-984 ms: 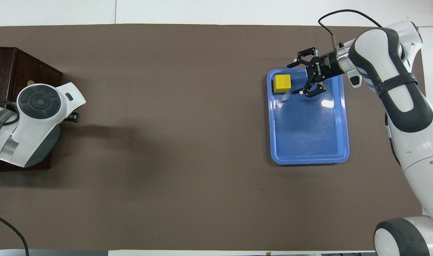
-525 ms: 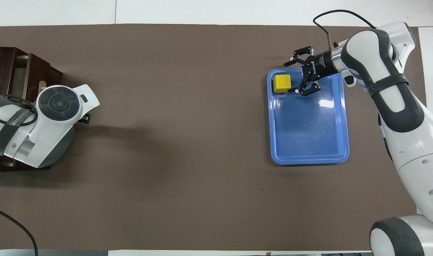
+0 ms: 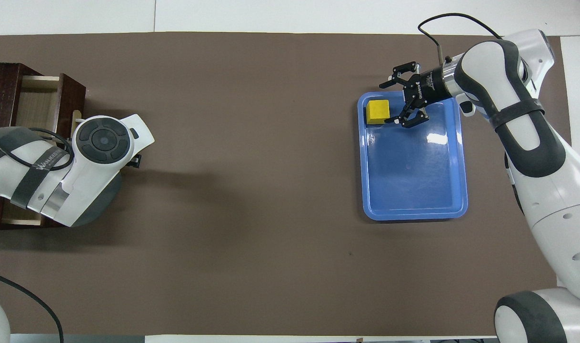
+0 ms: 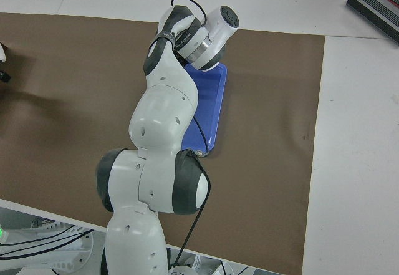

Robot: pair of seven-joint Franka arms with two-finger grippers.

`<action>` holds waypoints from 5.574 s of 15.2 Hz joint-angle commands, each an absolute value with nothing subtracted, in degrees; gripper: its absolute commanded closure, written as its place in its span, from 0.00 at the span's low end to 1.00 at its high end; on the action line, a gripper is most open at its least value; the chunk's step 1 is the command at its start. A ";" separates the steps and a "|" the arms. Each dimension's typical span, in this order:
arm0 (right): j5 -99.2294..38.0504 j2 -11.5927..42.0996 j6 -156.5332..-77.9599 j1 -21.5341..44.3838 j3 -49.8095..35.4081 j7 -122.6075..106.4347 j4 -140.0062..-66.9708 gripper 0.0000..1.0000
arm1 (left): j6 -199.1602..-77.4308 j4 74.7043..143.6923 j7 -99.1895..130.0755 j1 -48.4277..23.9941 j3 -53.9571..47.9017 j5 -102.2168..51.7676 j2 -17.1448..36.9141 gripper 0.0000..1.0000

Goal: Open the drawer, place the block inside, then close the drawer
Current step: 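Grasp the yellow block with the right gripper while the left gripper pulls the drawer, then lift the block with the right gripper while the left gripper approaches it, then grasp the block with the left gripper and open the right gripper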

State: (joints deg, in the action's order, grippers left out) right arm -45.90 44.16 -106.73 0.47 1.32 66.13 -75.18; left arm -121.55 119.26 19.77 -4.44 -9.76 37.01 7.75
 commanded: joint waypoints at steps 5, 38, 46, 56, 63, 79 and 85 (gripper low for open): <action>-46.14 44.82 -107.14 0.79 1.23 66.53 -74.88 0.00 | -116.37 116.81 20.39 -8.09 -9.49 34.89 7.73 0.00; -45.70 27.16 -106.43 12.47 0.88 82.52 -75.85 1.00 | -106.45 103.64 19.34 -9.67 -9.58 28.75 9.58 0.00; -46.58 26.81 -108.45 15.73 0.88 89.82 -75.85 1.00 | -95.54 88.07 30.90 -13.36 -9.40 18.20 14.94 0.00; -48.07 26.81 -110.48 18.02 0.79 93.34 -75.85 1.00 | -96.94 75.34 92.31 -17.84 -9.23 2.64 21.35 0.00; -48.16 26.81 -112.15 20.48 0.88 93.34 -75.85 1.00 | -97.47 69.44 116.61 -21.18 -9.40 2.46 24.16 0.05; -48.43 26.89 -119.80 25.93 0.88 94.92 -75.85 1.00 | -96.24 68.99 120.23 -25.58 -9.05 1.76 24.52 0.05; -48.52 26.89 -119.97 26.10 0.79 94.92 -75.85 1.00 | -96.24 69.17 120.23 -25.66 -8.00 1.85 24.61 0.05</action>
